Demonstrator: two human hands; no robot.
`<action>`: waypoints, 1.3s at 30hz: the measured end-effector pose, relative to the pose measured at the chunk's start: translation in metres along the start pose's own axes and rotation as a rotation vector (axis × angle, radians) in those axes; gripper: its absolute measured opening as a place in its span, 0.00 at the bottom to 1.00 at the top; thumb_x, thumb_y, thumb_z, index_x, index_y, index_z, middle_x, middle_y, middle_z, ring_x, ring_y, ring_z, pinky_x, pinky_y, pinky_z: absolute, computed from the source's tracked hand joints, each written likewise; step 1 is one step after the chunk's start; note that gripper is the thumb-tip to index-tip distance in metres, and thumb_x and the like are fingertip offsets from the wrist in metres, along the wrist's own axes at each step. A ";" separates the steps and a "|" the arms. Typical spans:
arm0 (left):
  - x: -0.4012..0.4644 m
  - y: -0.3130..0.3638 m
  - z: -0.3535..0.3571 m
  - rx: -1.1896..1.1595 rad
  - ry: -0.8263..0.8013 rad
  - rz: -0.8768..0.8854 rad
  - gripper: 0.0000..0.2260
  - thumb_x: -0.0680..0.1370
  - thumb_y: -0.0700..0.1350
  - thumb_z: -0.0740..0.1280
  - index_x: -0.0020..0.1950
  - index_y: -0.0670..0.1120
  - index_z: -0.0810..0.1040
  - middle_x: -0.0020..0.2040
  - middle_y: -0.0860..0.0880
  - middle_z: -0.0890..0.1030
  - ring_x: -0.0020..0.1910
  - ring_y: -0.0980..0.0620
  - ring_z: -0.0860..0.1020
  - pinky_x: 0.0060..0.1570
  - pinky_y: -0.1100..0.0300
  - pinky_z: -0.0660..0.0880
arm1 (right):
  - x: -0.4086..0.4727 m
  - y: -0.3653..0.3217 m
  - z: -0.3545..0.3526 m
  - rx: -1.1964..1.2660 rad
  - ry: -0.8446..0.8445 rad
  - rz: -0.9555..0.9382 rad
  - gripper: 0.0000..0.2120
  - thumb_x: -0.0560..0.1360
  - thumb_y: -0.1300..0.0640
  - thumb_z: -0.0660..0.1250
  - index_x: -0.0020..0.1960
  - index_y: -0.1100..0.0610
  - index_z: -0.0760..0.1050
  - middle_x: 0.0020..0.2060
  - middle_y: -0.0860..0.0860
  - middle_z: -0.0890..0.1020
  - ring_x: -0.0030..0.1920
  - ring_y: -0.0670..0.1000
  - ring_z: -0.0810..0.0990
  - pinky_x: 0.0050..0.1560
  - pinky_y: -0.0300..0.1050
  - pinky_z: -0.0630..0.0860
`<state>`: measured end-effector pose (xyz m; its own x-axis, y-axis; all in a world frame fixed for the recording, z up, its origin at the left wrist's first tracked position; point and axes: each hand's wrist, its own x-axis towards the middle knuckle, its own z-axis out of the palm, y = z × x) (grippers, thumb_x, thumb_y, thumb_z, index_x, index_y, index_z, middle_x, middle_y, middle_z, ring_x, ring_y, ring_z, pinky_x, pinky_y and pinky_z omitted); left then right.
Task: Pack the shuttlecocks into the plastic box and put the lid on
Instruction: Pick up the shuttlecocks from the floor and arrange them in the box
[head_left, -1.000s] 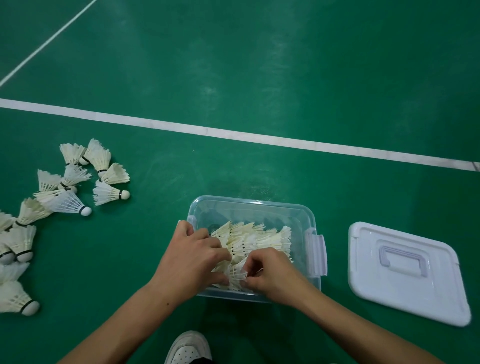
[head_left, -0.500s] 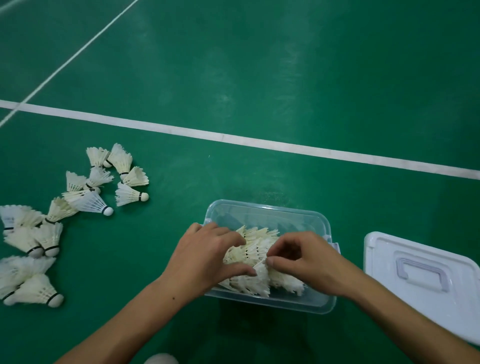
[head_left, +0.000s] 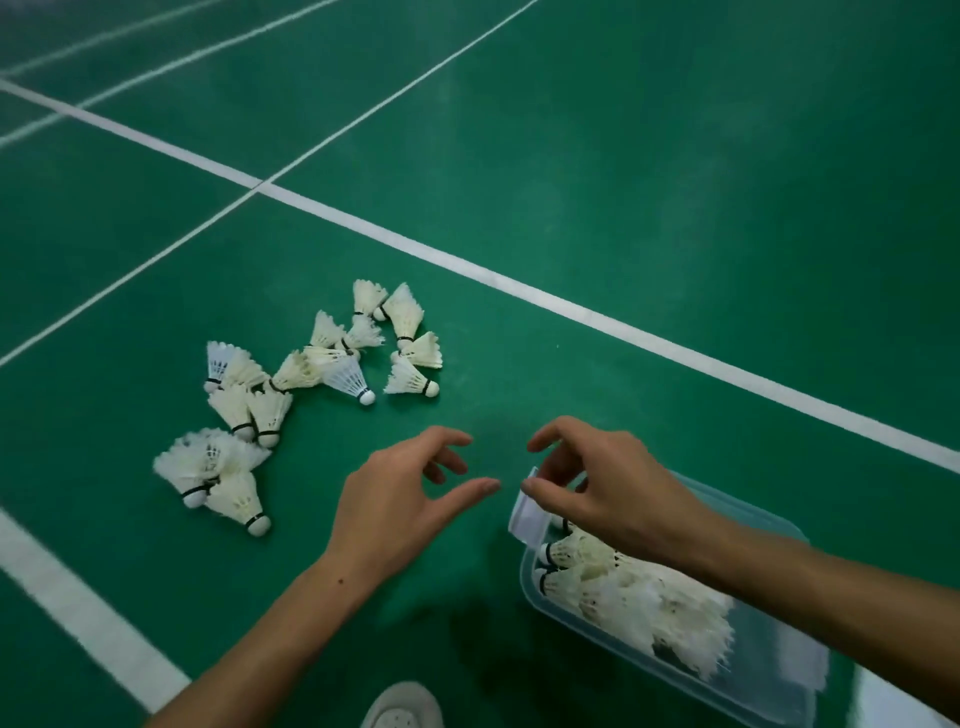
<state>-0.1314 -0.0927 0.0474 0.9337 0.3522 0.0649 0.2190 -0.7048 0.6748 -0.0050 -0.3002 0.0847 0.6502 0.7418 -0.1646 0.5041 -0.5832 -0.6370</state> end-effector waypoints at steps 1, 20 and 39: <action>-0.005 -0.012 -0.009 -0.001 0.021 -0.028 0.26 0.69 0.75 0.68 0.60 0.61 0.78 0.46 0.67 0.83 0.46 0.63 0.82 0.43 0.53 0.80 | 0.010 -0.007 0.002 -0.033 -0.027 -0.019 0.17 0.78 0.42 0.72 0.63 0.48 0.76 0.45 0.42 0.86 0.46 0.42 0.84 0.51 0.47 0.83; -0.039 -0.260 -0.154 0.507 0.148 -0.364 0.19 0.74 0.59 0.76 0.62 0.56 0.81 0.62 0.53 0.80 0.58 0.50 0.79 0.53 0.49 0.80 | 0.178 -0.128 0.219 -0.124 -0.277 -0.226 0.16 0.80 0.46 0.69 0.66 0.50 0.74 0.59 0.48 0.81 0.59 0.53 0.80 0.58 0.53 0.78; -0.003 -0.302 -0.149 0.242 -0.036 -0.568 0.07 0.76 0.48 0.78 0.51 0.49 0.88 0.52 0.50 0.87 0.45 0.55 0.82 0.48 0.57 0.78 | 0.209 -0.155 0.280 -0.213 -0.260 -0.392 0.17 0.78 0.51 0.74 0.62 0.53 0.73 0.60 0.52 0.71 0.58 0.55 0.72 0.52 0.52 0.79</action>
<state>-0.2428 0.2109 -0.0474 0.6607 0.6952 -0.2833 0.7387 -0.5349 0.4101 -0.1067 0.0382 -0.0615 0.2401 0.9601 -0.1437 0.8039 -0.2796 -0.5250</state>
